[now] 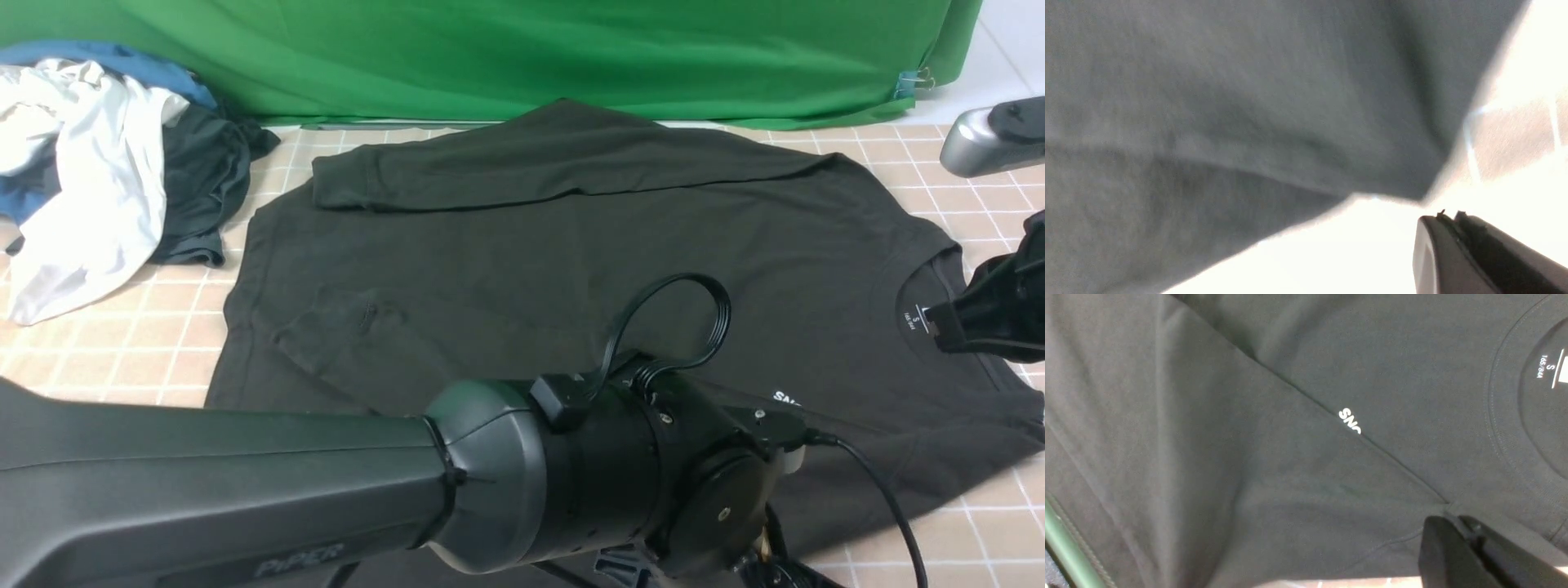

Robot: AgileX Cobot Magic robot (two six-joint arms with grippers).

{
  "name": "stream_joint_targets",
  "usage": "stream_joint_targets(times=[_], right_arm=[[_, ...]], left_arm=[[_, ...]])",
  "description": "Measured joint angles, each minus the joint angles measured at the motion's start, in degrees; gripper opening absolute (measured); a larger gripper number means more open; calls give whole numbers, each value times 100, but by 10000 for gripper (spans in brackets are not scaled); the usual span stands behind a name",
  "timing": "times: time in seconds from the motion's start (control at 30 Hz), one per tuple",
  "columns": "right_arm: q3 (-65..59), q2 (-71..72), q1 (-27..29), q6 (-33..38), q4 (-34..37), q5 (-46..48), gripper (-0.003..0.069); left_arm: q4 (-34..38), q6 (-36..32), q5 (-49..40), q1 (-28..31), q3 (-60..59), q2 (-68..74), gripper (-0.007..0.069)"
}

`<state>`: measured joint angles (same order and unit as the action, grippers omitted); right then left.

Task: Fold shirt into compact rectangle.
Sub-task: 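Grab the top left corner of the dark shirt with the left gripper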

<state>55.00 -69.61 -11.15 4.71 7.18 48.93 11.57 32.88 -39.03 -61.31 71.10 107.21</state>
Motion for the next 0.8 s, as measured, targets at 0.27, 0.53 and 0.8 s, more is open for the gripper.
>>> stream_joint_targets(times=[0.27, 0.53, 0.8], right_arm=[[0, -4, 0, 2, 7, 18, 35], [0, -4, 0, 152, 7, 40, 35], [0, -4, 0, 173, 20, 40, 35]], left_arm=[[-94, -325, -891, 0, 354, -170, 119], [-915, 17, -1794, 1247, 987, -1364, 45], [-735, -221, -1440, 4144, 1119, -1104, 13]])
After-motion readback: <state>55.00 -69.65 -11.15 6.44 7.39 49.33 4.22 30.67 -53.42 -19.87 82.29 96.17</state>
